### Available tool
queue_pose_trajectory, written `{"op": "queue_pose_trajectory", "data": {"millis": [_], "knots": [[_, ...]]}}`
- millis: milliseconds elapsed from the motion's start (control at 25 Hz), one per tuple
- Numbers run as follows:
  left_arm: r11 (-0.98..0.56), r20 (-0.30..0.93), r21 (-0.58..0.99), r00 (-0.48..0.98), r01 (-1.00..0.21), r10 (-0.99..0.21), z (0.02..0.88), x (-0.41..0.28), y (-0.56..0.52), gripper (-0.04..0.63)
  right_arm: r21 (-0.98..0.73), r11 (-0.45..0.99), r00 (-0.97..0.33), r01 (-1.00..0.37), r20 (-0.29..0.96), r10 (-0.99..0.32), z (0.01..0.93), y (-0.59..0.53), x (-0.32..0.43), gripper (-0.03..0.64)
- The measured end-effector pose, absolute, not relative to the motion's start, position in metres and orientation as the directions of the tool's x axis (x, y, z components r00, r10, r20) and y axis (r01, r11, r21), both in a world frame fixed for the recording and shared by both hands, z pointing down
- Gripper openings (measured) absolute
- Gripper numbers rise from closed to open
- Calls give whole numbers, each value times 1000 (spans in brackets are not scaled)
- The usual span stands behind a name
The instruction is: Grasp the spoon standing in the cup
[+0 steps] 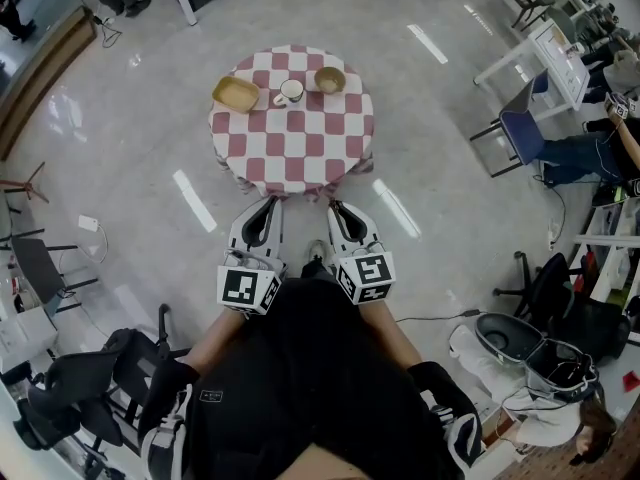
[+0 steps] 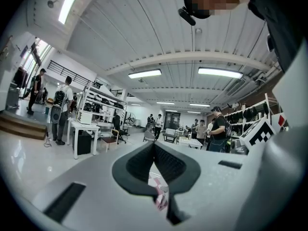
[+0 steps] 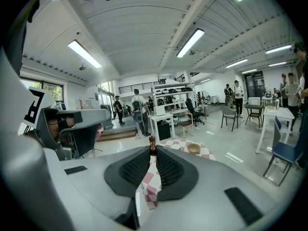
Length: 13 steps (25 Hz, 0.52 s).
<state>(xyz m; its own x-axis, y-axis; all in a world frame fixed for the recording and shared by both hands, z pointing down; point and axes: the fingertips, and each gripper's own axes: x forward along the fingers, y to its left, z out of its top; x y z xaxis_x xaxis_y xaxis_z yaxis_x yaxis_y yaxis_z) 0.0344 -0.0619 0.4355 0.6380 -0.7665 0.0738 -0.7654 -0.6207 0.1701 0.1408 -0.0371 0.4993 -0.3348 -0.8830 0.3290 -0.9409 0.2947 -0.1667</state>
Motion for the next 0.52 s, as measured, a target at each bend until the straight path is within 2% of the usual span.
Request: {"op": "queue_pose_trajectory", "data": {"millis": [520], "knots": [[-624,66,168,641,-763,-765,431,28,-62,9,-160,289,-327,-944,327,-887,497,-38,135,57]]}}
